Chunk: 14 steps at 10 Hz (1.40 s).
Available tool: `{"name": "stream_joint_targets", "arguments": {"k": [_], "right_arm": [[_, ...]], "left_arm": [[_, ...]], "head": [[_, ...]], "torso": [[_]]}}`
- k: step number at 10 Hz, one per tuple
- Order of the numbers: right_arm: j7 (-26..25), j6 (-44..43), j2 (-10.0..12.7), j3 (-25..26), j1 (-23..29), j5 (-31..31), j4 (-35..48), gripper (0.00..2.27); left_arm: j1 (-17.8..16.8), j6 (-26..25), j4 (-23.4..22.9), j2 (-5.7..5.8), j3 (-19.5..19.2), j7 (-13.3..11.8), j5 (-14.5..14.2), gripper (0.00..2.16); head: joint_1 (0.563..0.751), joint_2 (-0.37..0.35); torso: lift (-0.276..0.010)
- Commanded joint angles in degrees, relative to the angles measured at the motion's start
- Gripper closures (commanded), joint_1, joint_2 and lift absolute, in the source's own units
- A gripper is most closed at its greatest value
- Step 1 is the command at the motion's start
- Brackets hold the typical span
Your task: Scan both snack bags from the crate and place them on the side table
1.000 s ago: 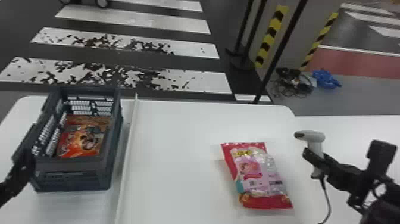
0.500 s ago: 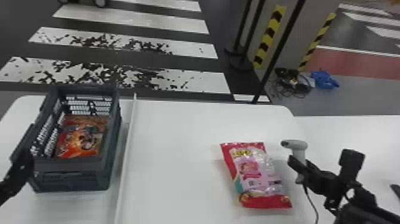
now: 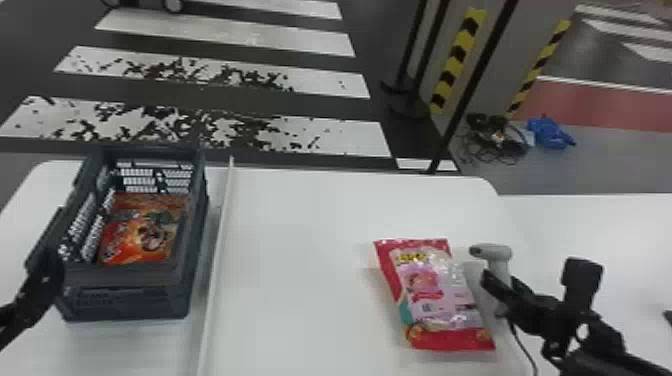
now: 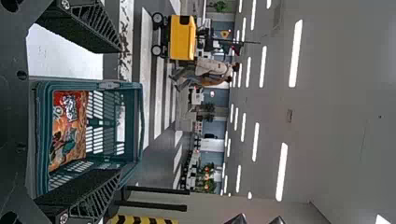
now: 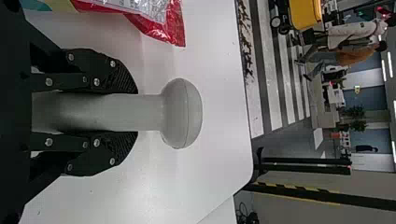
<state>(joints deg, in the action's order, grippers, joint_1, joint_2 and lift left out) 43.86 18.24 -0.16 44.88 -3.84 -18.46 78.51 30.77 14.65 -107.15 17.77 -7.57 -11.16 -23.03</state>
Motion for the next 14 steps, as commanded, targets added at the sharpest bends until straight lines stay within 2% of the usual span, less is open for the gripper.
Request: {"name": "stream_joint_targets", "arguments": {"k": [1,4,5,6,7,8,9,11,12,14], "right_arm": [[0.00,0.01,-0.28,-0.06,-0.38,-0.97,-1.60,2.24],[-0.35,0.01,-0.81,0.03,-0.47,-1.06,-2.22,2.24],[-0.35,0.36,-0.81,0.12,-0.47,-1.06,-2.22,2.01],[-0.53,0.71,-0.81,0.29,-0.47,-1.14,-2.22,1.46],[-0.53,0.53,-0.72,0.56,-0.38,-1.14,-1.95,0.68],[-0.70,0.36,-0.72,0.91,-0.38,-1.06,-1.78,0.48],[-1.41,0.53,-0.63,1.17,-0.38,-1.06,-1.60,0.48],[-1.58,1.41,-0.19,1.70,0.32,-1.06,0.33,0.22],[-1.58,3.70,0.07,1.96,1.29,-0.35,3.58,0.12],[-1.32,11.61,0.21,2.67,3.75,3.51,10.88,0.12]], "left_arm": [[-0.01,-0.02,0.01,0.07,-0.07,0.00,-0.09,0.08],[-0.01,-0.02,-0.08,0.07,-0.07,0.00,-0.09,0.08],[0.08,-0.02,-0.08,-0.02,0.01,0.00,-0.09,0.08],[0.08,-0.02,-0.08,-0.02,0.01,0.00,-0.09,0.08],[0.08,-0.02,-0.17,-0.02,0.01,0.00,0.00,0.08],[0.08,-0.02,-0.17,-0.02,0.01,0.00,0.00,0.08],[0.08,-0.02,-0.17,-0.11,0.01,0.00,0.00,0.08],[0.08,-0.02,-0.34,-0.11,0.01,0.00,0.00,0.08],[0.17,-0.02,-0.34,-0.02,0.01,0.00,0.00,0.08],[0.08,-0.02,-0.34,-0.02,0.01,0.00,0.00,0.08]], "head": [[0.695,-0.214],[0.695,-0.211],[0.695,-0.213],[0.695,-0.216],[0.695,-0.218],[0.695,-0.222],[0.695,-0.226],[0.695,-0.235],[0.695,-0.240],[0.695,-0.254]], "torso": [[-0.098],[-0.098],[-0.098],[-0.098],[-0.098],[-0.098],[-0.098],[-0.098],[-0.098],[-0.098]]}}
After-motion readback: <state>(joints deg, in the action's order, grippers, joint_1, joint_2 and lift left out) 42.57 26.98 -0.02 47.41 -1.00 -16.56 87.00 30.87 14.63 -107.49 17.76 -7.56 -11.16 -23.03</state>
